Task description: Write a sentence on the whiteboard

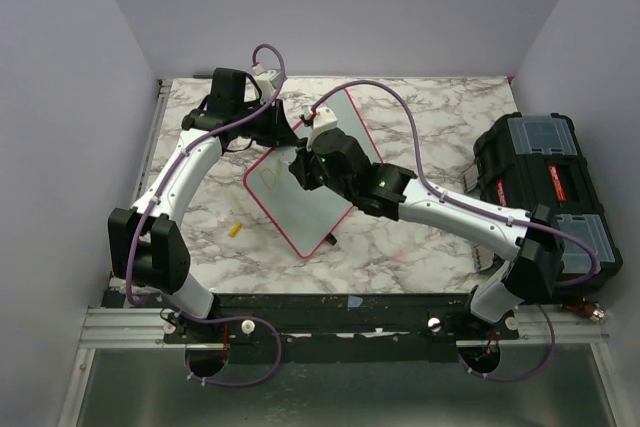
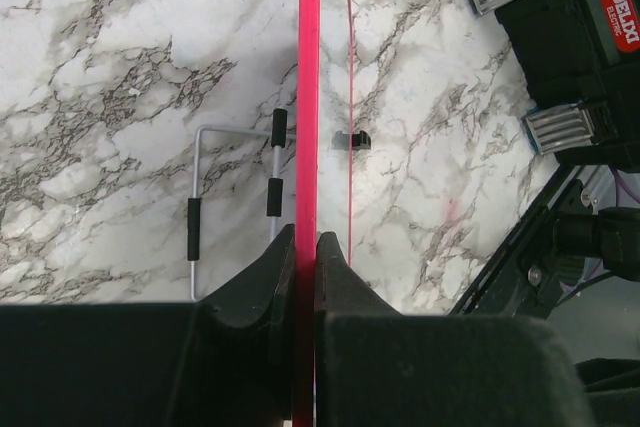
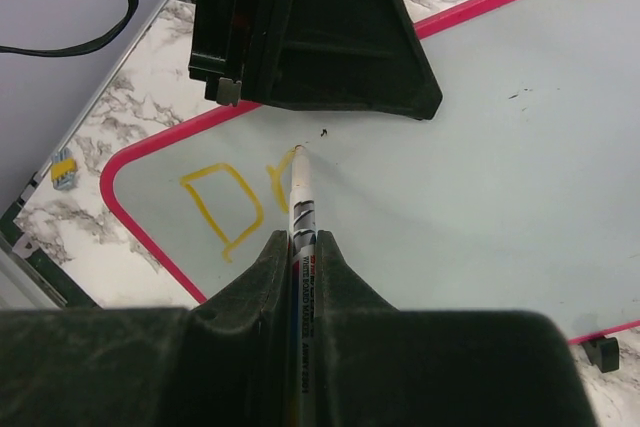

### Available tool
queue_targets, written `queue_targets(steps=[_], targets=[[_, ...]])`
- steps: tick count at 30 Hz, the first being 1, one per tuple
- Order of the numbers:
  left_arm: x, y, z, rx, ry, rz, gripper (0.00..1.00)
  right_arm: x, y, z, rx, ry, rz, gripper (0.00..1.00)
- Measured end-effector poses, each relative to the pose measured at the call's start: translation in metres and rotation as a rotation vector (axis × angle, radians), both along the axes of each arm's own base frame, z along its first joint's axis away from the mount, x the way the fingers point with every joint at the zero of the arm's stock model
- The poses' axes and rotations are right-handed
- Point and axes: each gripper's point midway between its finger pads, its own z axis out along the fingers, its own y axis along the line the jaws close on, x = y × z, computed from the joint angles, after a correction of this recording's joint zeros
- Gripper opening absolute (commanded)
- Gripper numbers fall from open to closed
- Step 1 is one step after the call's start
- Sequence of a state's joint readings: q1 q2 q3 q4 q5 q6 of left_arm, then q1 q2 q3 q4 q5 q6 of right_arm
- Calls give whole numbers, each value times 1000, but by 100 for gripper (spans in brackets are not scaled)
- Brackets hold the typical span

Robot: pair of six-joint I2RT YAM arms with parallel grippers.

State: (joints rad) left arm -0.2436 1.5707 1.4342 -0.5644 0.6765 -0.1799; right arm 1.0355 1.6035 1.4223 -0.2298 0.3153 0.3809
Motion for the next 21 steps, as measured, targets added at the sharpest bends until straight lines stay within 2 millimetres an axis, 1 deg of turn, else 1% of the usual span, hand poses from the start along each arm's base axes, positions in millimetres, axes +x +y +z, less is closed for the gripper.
queue_targets(steps=[6, 10, 16, 18, 21], targets=[[0, 0, 0, 0, 1, 0, 0, 0, -1, 3, 6, -1, 0, 1], [-2, -4, 2, -3, -4, -9, 0, -3, -5, 13, 28, -9, 5, 1], [-4, -7, 4, -3, -12, -19, 0, -13, -27, 26, 58, -25, 1, 1], [-4, -7, 4, -3, -11, -19, 0, -18, -34, 24, 59, -22, -1, 1], [-4, -7, 4, -3, -11, -20, 0, -23, -43, 11, 43, -7, -3, 1]])
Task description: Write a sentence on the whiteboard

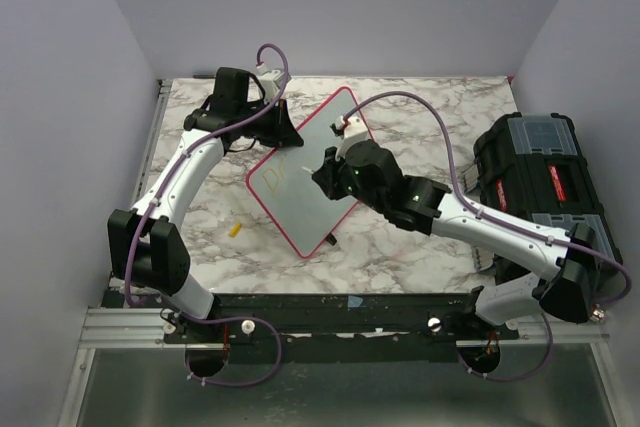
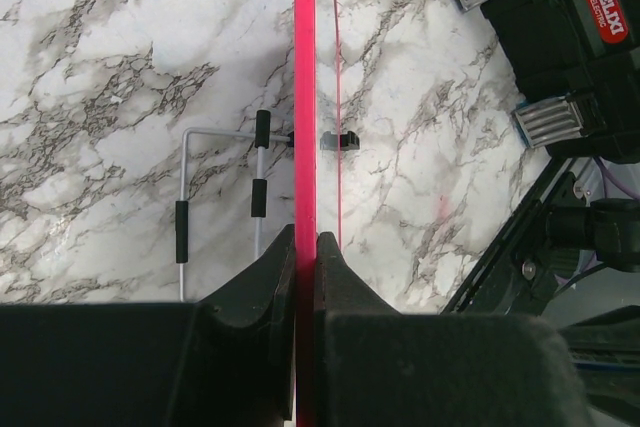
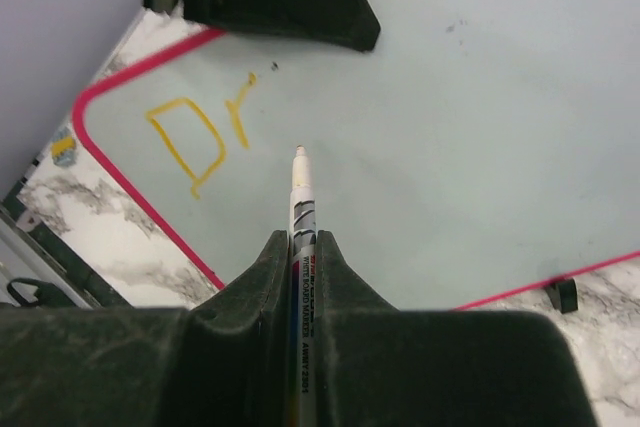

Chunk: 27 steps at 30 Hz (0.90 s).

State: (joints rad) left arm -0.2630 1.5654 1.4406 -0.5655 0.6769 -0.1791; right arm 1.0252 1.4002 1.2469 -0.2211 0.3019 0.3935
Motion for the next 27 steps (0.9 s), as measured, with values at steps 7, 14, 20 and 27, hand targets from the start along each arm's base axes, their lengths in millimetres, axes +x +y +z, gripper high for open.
queue_targets(steps=[7, 14, 20, 27], targets=[[-3, -5, 3, 0, -8, -17, 0, -9, -15, -28, -49, 37, -3, 1], [-1, -15, 4, 0, -20, -44, 0, -11, -23, -12, -19, 10, -19, 1], [5, -27, 4, -4, -35, -72, 0, -11, -26, -18, -37, 9, -21, 1], [5, -35, 6, -13, -65, -90, 0, -12, -29, -15, -35, -1, -18, 1]])
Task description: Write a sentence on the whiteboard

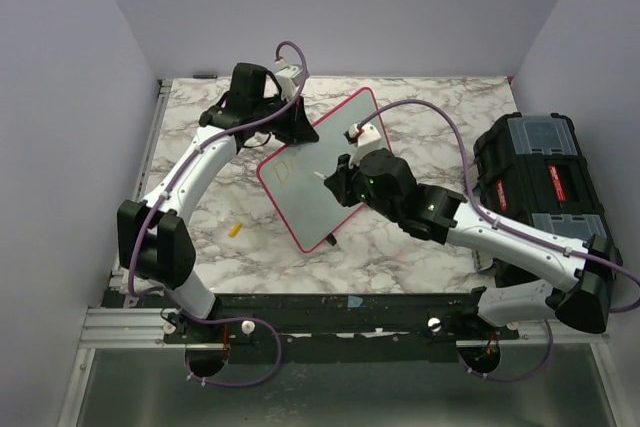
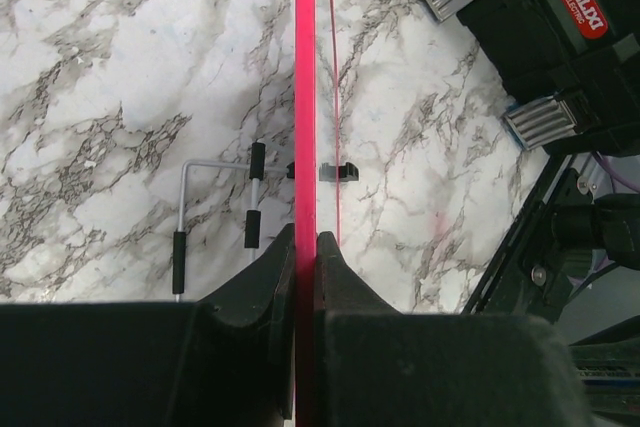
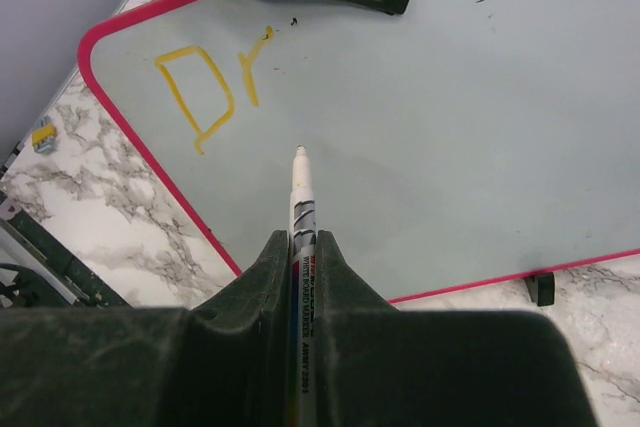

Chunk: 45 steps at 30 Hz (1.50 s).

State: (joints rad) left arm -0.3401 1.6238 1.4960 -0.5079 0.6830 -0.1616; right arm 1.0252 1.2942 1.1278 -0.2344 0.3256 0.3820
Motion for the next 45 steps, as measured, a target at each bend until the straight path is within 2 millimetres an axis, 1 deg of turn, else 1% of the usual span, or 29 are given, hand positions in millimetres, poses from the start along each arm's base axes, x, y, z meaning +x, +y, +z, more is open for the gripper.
queue_targets(steps=[6, 11, 14, 24, 35, 40, 45], targets=[[-3, -4, 2, -7, -40, 4, 0, -3, -1, 4, 17, -5, 13, 1], [-13, -16, 10, -1, -93, -17, 0, -7, 2, 3, 23, 1, 37, 1], [-15, -19, 12, 4, -109, -22, 0, -7, 4, 3, 25, -1, 51, 1], [-14, -17, 11, 14, -116, -3, 0, -1, 14, -2, 8, 8, 49, 1], [-15, -16, 11, 14, -120, 0, 0, 9, 17, 16, 43, -31, 13, 1], [-15, -16, 11, 14, -121, 0, 0, 13, 19, 14, 37, -35, -4, 1], [-16, -16, 12, 13, -119, 1, 0, 18, 19, 8, 20, -34, -25, 1]])
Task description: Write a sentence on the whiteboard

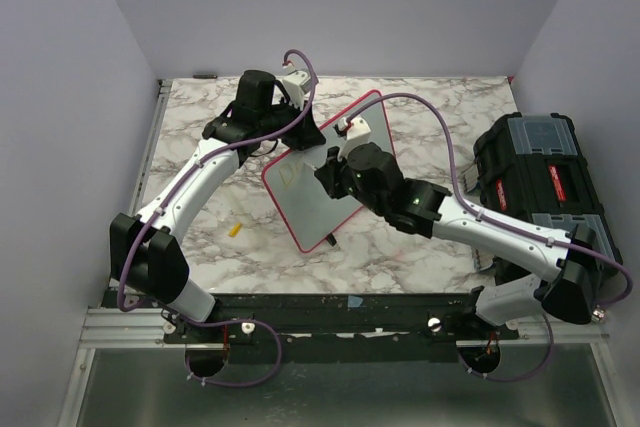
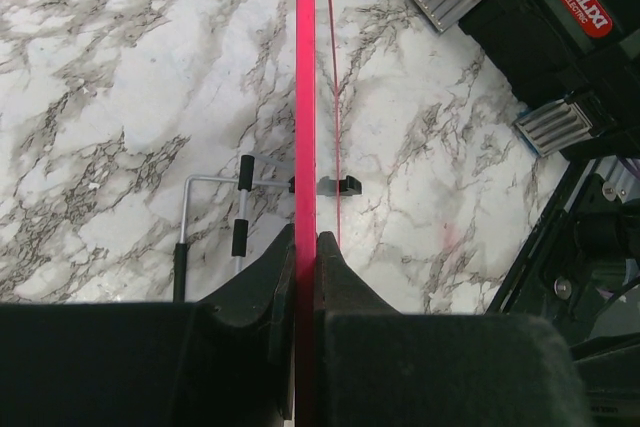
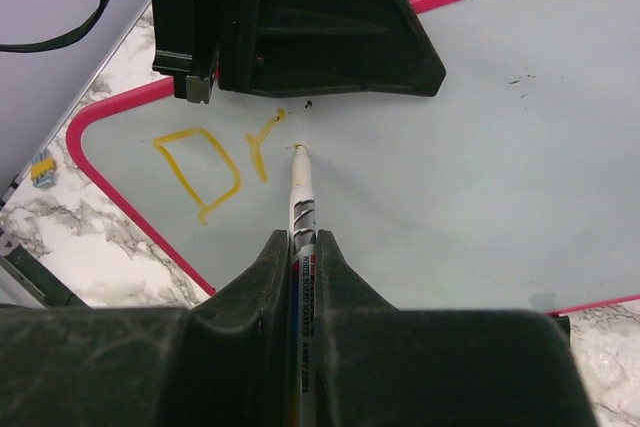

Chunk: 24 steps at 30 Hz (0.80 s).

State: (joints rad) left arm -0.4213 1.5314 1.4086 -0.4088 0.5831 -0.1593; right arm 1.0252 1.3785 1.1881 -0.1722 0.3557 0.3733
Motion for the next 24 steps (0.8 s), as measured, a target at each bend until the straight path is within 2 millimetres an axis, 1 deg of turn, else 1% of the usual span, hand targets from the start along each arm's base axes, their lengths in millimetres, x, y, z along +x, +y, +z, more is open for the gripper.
queue_targets(steps=[13, 24], targets=[[0, 0, 0, 0, 1, 2, 0, 12, -12, 2, -22, -33, -89, 1], [1, 1, 0, 3, 0, 8, 0, 14, -8, 8, -22, -44, -86, 1]])
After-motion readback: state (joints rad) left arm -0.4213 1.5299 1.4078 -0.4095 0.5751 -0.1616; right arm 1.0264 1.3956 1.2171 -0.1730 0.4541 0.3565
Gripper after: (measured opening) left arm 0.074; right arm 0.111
